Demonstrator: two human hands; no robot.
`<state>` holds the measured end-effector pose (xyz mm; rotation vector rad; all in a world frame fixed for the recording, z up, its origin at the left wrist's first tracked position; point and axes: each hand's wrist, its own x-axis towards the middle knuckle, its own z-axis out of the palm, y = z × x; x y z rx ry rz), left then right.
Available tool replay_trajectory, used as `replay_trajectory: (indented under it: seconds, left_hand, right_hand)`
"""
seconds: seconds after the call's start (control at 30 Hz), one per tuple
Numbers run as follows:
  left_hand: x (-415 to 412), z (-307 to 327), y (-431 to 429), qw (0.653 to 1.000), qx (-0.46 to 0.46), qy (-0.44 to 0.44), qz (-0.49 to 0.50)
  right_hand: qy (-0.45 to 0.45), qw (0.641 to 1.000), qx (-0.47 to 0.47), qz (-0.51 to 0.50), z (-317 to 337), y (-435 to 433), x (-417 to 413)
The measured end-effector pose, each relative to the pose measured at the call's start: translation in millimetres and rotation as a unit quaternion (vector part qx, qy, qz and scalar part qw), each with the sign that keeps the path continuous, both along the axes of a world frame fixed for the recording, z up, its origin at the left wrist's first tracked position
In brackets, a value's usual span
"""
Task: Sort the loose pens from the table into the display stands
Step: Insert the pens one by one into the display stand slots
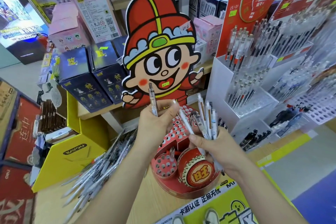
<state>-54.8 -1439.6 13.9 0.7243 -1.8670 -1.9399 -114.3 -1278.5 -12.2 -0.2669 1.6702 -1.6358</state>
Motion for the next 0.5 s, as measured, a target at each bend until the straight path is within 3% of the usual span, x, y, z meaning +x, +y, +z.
replay_trajectory:
  seconds: [0.13,0.2,0.37,0.5]
  left_hand:
    - [-2.2,-1.5,-6.7,0.972,0.231,0.021,-0.02]
    - [-2.1,-5.2,-10.2,0.955,0.291,0.032,-0.038]
    - [-1.3,-9.8,-8.4,0.972,0.214,0.056,-0.074]
    - [-4.2,-3.7,-15.7,0.998,0.028,0.047,-0.033]
  right_hand:
    - [-0.051,0.998,-0.037,-0.021,-6.6,5.6,0.5]
    - [-0.079,0.995,-0.06,-0.03,-10.0,9.4,-0.4]
    - [-0.108,0.988,-0.101,-0.039,-14.4,16.3,-2.0]
    - [-0.086,0.987,-0.115,-0.074,-19.4,27.2,-6.0]
